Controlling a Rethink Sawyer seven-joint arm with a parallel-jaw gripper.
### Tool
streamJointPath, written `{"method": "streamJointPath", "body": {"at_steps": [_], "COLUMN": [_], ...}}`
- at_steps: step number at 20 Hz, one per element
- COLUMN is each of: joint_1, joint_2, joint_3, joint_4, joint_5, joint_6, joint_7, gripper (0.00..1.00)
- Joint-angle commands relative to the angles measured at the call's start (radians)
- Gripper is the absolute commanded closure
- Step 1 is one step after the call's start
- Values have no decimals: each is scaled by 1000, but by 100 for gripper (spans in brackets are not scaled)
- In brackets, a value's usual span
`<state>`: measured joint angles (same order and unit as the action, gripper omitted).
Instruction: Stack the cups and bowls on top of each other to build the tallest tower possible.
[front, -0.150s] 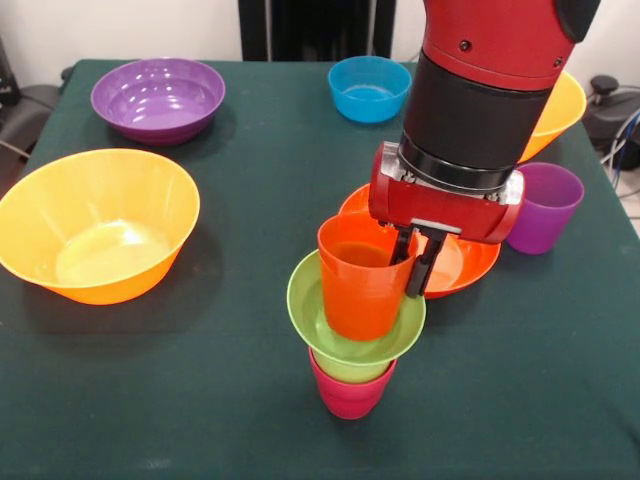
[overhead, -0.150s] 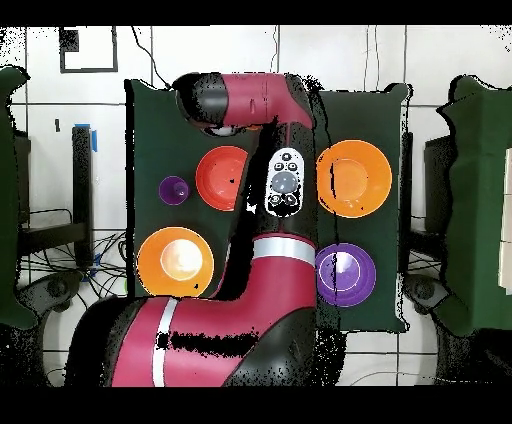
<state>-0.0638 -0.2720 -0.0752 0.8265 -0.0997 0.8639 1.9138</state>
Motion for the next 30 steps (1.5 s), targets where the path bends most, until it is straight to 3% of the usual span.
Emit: {"method": "streamJointPath", "body": {"at_steps": [1, 9, 30], "joint_1": [23, 25, 28], "joint_2": [8, 31, 21], "joint_3": [35, 11, 11], "joint_4": [88, 43, 51], "joint_5": [7, 1, 38], "joint_6": [-50, -28, -13], "joint_7": [152, 148, 117], "gripper": [100, 100, 100]}}
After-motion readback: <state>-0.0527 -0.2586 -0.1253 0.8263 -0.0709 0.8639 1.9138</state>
